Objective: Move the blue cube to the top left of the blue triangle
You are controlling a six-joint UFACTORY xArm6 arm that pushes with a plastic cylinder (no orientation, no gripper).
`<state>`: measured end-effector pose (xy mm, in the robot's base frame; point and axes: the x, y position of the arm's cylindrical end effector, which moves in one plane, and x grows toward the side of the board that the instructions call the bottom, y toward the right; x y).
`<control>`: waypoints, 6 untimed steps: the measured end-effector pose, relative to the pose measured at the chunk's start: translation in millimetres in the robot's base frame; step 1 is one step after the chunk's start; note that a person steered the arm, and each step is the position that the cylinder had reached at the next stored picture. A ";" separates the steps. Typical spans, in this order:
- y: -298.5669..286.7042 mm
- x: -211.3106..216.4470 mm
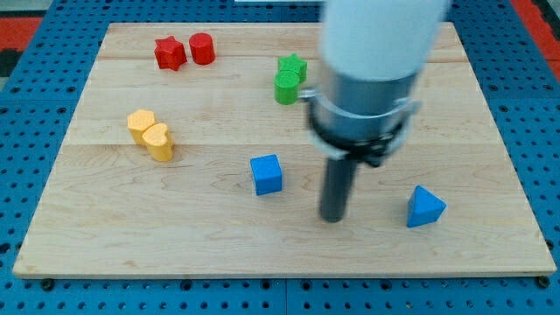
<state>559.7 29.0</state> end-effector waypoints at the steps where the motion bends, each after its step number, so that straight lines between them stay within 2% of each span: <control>1: -75.9 7.2; 2: -99.0 -26.8; 3: -63.5 -67.4; 4: 1.1 -73.4; 6: 12.5 -87.7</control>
